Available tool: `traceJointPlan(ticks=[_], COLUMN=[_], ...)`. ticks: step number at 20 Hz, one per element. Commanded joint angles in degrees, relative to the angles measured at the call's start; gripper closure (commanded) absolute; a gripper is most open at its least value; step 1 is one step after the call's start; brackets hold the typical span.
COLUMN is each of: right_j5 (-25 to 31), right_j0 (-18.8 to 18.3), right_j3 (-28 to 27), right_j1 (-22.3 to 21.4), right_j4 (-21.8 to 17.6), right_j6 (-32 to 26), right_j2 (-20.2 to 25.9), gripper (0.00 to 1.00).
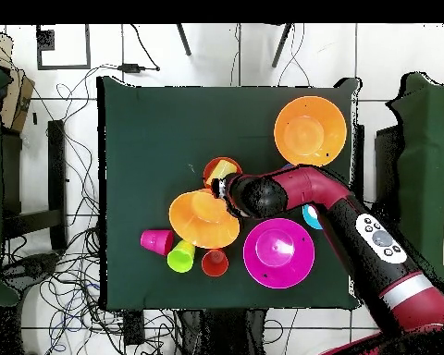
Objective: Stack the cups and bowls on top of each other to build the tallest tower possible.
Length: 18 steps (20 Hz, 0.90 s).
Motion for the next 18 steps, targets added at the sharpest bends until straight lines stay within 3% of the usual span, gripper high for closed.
traceJointPlan(ticks=[1,10,18], right_j5=[9.6,9.0,2.5], right_j0=[0.1,0.0,1.7], right_j3=[5.7,5.3,2.6], right_j1=[1.6,2.6,1.4], right_j4=[0.7,0.1,-7.4], right_j6=[-19.7,-21.1,-24.1], right_j2=[-1.1,-0.8,-1.5], gripper=[0.00,0.00,0.00])
